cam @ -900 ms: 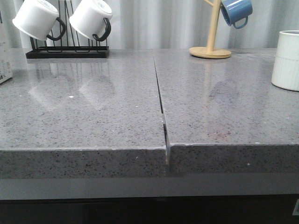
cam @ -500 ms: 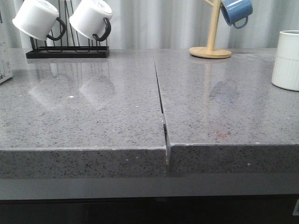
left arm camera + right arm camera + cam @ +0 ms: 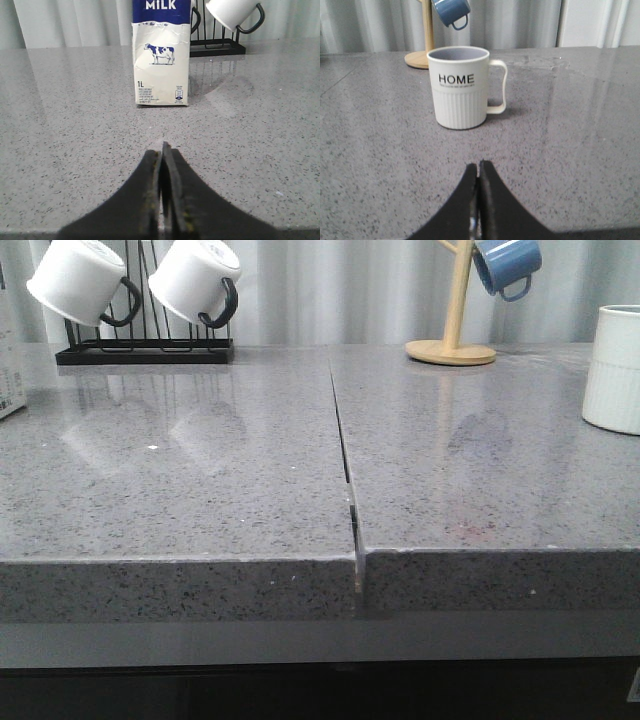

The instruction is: Place milk next to cup

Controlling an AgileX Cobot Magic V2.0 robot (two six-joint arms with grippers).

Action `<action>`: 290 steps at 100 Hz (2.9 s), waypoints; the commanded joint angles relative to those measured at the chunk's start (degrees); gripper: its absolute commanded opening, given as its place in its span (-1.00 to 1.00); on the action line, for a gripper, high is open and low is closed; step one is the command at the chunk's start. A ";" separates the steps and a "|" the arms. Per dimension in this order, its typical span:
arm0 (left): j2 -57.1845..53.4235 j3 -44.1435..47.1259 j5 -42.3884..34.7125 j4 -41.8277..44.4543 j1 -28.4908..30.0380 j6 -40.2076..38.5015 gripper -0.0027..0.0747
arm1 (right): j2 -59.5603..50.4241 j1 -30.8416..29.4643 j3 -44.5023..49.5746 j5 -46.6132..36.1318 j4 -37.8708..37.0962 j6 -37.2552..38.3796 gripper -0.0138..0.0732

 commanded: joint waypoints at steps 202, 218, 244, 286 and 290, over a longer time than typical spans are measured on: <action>-1.80 2.43 -4.35 -0.40 0.00 -0.58 -0.98 | 82.98 -4.27 -30.07 -47.28 -0.53 -0.52 -0.21; -1.80 2.43 -4.35 -0.40 0.00 -0.58 -0.98 | 88.16 -4.27 -34.01 -47.50 -0.53 -0.52 -0.21; -1.80 2.43 -4.35 -0.40 0.00 -0.58 -0.98 | 92.52 -4.27 -37.22 -48.79 -0.53 -0.52 -0.78; -1.80 2.43 -4.35 -0.40 0.00 -0.58 -0.98 | 89.26 2.31 -38.30 -48.74 -1.44 -0.52 -0.84; -1.80 2.43 -4.35 -0.40 0.00 -0.58 -0.98 | 89.00 3.75 -39.03 -47.02 -1.44 -0.52 -0.84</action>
